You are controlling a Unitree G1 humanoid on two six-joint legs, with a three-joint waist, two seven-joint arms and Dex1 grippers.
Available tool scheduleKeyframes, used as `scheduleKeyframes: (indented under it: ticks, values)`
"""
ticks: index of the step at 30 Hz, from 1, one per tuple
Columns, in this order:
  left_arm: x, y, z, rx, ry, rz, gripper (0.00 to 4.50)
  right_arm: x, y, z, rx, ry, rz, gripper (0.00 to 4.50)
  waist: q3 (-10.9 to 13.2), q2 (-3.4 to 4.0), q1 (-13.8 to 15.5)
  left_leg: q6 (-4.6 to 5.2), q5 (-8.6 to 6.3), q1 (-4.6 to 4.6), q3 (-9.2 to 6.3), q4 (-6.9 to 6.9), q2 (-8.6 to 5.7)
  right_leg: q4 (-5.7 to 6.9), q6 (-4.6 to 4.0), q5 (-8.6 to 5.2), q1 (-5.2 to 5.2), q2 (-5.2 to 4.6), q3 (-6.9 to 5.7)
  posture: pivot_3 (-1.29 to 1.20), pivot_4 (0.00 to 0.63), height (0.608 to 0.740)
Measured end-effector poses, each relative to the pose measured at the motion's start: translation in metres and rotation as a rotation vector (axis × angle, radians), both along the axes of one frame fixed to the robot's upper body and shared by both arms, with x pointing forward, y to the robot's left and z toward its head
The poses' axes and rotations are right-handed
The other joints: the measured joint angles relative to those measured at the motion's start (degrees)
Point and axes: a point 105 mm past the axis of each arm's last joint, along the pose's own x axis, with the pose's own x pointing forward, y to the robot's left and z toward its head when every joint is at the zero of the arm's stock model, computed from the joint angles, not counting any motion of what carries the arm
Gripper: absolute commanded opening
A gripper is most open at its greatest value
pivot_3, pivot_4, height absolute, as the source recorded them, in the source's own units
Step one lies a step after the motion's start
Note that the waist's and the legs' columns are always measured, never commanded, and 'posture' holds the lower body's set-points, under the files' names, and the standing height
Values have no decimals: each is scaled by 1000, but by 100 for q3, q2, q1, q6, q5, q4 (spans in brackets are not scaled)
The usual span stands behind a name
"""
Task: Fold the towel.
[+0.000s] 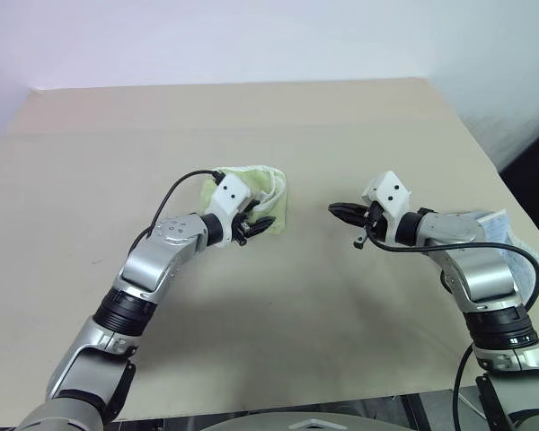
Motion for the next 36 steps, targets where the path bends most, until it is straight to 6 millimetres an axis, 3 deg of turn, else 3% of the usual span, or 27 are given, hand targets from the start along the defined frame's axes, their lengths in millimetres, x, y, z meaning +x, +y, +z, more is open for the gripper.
scheduleKeyframes:
  ticks: [2, 6, 7, 9, 15, 20, 25, 29, 33, 36]
  values:
    - [-6, -1, 14, -83, -9, -24, 4479, 0, 2, 0, 4, -2, 5, 0, 0, 0, 0, 0, 0, 0, -1, 2, -1, 2, 0, 0, 1, 1, 0, 0, 150, 728]
    - [-20, 12, 49, -277, -32, -49, 4479, 9, 11, 12, 29, -43, 3, 0, 0, 0, -41, 0, 1, 7, 0, 3, 0, 7, 2, 0, 4, 4, 2, 0, 150, 728]
    - [-22, 16, 55, -299, -47, -44, 4290, 11, 13, 16, 39, -56, -1, 0, 0, 0, -40, 0, 1, 10, -1, 4, -1, 7, 2, 0, 8, 5, 1, 0, 150, 728]
    - [-16, 32, 62, -317, -76, 35, 3859, 18, 22, 25, 78, -80, -4, 0, 0, 0, -40, 0, 1, 16, -2, 5, -4, 9, 2, 0, 14, 10, 1, 0, 150, 728]
    - [14, 84, 42, -97, -136, 319, 1834, 29, 52, 37, 178, -89, 24, 0, 0, 0, -29, -2, 2, 16, 0, 6, -4, 12, 1, 2, 15, 13, 1, 0, 150, 728]
    - [27, 89, 32, -36, -146, 365, 128, 39, 84, 36, 237, -49, 61, 0, 0, 0, -5, -2, 2, 9, -1, 5, -3, 12, 14, 10, 13, 11, -1, 0, 150, 728]
    - [31, 71, 6, 98, -104, 279, 128, 45, 110, -3, 234, 98, 65, 0, 0, 2, -43, -2, 2, 8, 2, 4, -5, 18, 15, 11, 12, 11, 0, 0, 150, 728]
    - [31, 72, -26, 265, -65, 259, 128, 49, 114, -42, 163, 202, 23, 0, 0, 2, -122, -2, 2, 9, 1, 4, -5, 20, 15, 11, 13, 11, 0, 0, 150, 728]
    - [31, 75, -29, 336, -104, 253, 128, 50, 117, -42, 149, 179, 30, 0, -6, 7, -163, -2, 2, 23, 0, 4, 1, 19, 16, 11, 19, 9, 1, 0, 150, 728]
    - [29, 76, -30, 289, -96, 262, 128, 49, 115, -40, 157, 166, 31, 0, -6, 7, -159, -3, 3, 23, -1, 4, 7, 25, 16, 11, 16, 8, 1, 0, 150, 728]
